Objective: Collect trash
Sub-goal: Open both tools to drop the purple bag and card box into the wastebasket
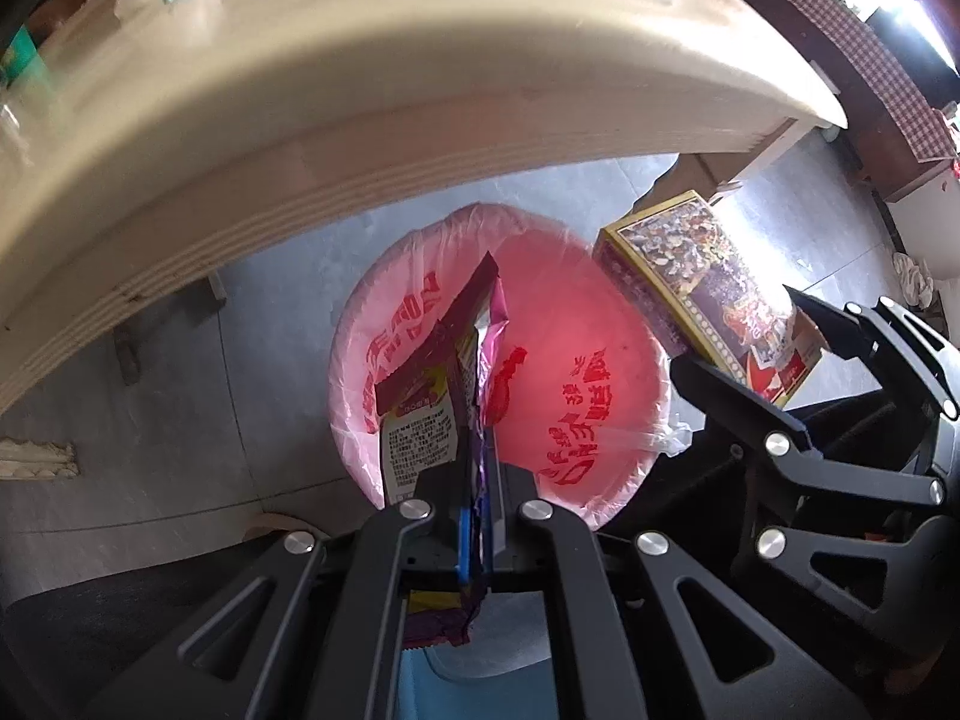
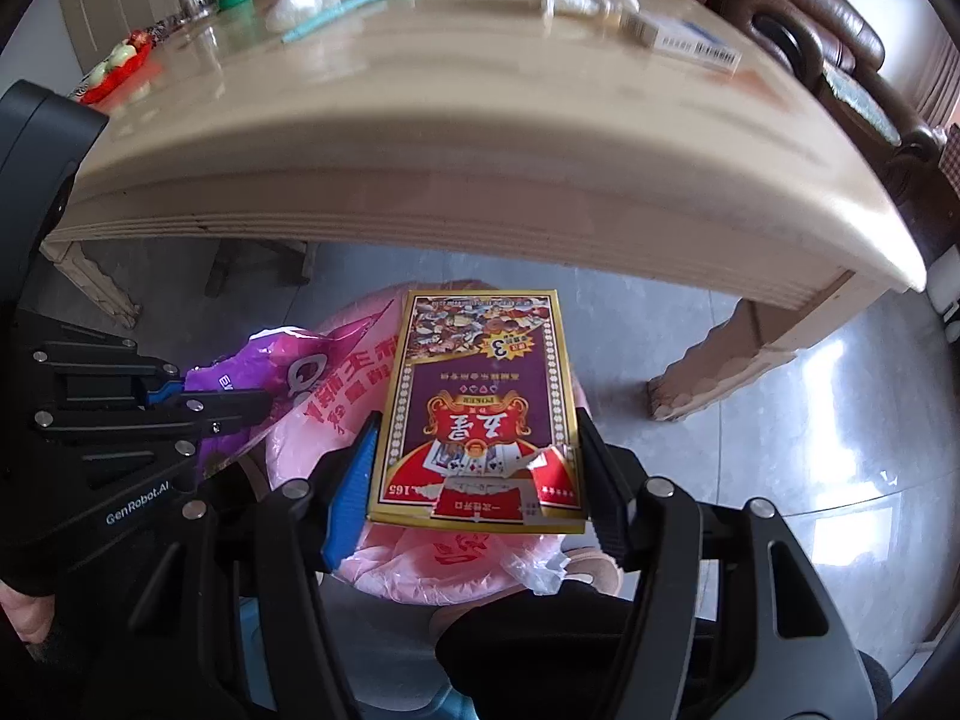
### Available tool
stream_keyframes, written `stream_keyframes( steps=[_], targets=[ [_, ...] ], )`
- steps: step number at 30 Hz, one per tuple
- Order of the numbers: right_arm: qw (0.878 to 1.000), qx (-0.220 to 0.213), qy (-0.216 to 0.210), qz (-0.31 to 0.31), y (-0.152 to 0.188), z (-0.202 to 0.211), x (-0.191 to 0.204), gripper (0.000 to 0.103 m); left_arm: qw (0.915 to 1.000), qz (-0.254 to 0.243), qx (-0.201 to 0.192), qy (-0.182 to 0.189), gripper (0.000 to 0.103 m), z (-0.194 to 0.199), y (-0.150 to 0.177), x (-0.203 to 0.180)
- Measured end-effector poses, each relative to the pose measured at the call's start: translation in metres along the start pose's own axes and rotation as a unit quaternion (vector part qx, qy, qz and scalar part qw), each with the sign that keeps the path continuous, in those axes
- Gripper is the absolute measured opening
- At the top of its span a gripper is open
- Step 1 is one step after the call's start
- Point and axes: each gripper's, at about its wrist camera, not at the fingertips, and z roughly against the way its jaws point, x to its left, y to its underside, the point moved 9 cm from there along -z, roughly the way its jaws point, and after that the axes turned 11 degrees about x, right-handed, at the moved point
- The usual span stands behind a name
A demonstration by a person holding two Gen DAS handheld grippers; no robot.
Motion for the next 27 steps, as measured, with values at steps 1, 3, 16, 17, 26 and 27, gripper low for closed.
stream_keyframes(
  steps=[1,3,16,17,26,27],
  targets=[
    [1.0,0.004,-0.002,-0.001,0.0,-0.004,0.001,0.06,1.0,0.002,0.004,0.001,0.003,-0.005,-0.001,0.001],
    [1.0,0.019,-0.007,-0.002,0.002,-0.017,0.003,0.06,0.9999,0.004,0.013,0.003,0.003,-0.015,-0.002,0.001],
    [0.997,0.08,-0.02,-0.004,0.006,-0.07,0.011,0.06,0.9974,0.019,0.066,0.021,0.003,-0.072,-0.014,0.012],
    [0.996,0.082,-0.02,-0.003,0.005,-0.072,0.012,0.06,0.9973,0.02,0.068,0.022,0.003,-0.072,-0.016,0.011],
    [0.995,0.096,-0.019,-0.003,0.002,-0.088,0.009,0.063,0.9964,0.018,0.08,0.019,0.008,-0.085,-0.021,0.016],
    [0.995,0.096,-0.018,-0.007,0.001,-0.089,0.007,0.066,0.9962,0.021,0.083,0.018,0.01,-0.085,-0.021,0.018]
  ],
)
